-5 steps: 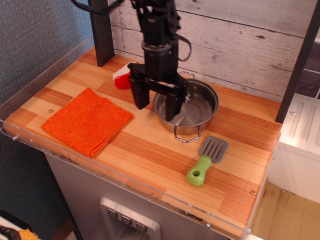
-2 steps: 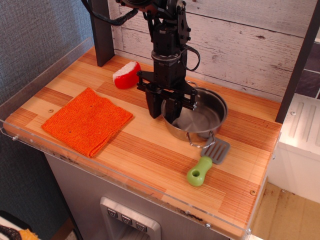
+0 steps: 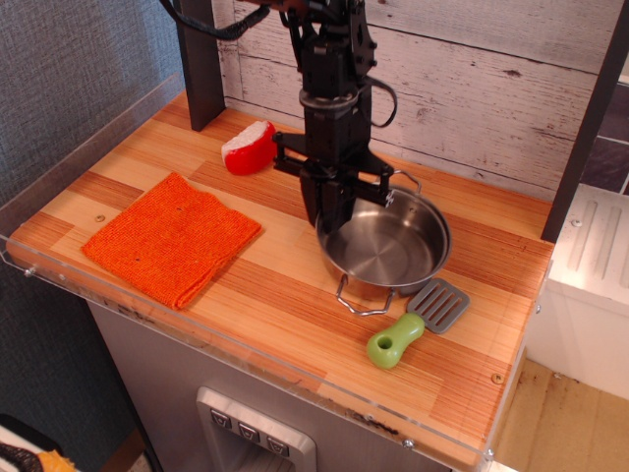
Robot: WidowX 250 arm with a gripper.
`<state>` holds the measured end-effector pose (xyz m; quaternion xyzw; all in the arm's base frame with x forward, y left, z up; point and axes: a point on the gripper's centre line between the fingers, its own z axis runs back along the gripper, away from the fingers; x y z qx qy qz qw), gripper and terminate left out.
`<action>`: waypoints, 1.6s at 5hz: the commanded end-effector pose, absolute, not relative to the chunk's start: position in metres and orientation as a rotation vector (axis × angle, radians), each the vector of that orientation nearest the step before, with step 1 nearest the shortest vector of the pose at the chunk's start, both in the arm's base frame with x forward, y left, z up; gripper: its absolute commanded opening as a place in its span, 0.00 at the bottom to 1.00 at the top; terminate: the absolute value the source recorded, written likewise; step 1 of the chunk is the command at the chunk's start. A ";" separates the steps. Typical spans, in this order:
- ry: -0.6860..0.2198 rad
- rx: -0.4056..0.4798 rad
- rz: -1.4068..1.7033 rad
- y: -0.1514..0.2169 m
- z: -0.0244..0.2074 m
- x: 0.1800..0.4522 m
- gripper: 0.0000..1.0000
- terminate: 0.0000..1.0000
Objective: Put the pan on the orange cloth
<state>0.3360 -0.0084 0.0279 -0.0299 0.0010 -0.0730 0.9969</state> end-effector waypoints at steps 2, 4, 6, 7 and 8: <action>-0.148 -0.160 -0.015 0.049 0.120 0.315 0.00 0.00; -0.069 -0.061 0.046 0.134 0.100 0.292 0.00 0.00; 0.055 -0.032 0.061 0.160 0.069 0.277 0.00 0.00; 0.080 -0.030 0.059 0.162 0.063 0.274 0.00 0.00; 0.088 -0.044 0.043 0.160 0.064 0.273 0.00 0.00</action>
